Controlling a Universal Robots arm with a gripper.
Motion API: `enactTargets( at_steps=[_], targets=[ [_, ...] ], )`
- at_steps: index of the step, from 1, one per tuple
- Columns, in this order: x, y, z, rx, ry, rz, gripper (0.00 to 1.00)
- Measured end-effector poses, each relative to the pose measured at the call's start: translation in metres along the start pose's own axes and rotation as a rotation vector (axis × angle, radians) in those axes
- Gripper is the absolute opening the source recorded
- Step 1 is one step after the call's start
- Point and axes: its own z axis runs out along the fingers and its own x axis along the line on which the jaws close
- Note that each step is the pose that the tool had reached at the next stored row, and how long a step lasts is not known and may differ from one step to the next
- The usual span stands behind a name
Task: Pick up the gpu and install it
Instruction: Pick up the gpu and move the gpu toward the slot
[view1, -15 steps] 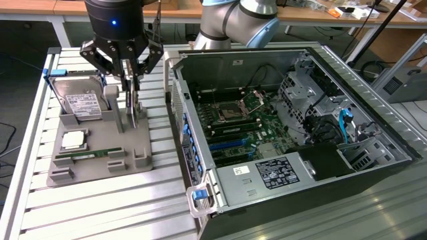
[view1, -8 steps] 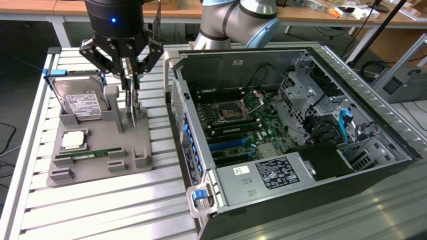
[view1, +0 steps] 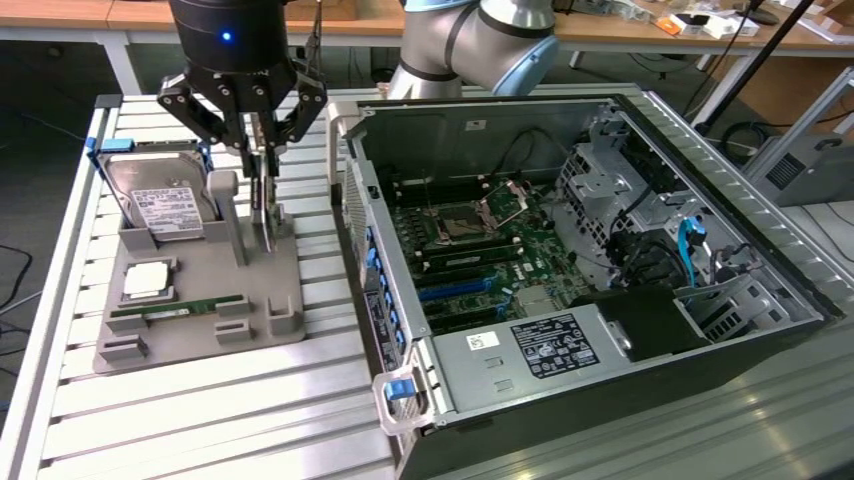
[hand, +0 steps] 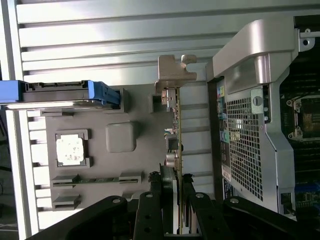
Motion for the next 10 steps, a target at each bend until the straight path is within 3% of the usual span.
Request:
enactTargets(
  at_steps=[10],
  targets=[
    [-0.0001,0.0001,-0.0041,0.0,0.0,0.0,0.27]
  ],
)
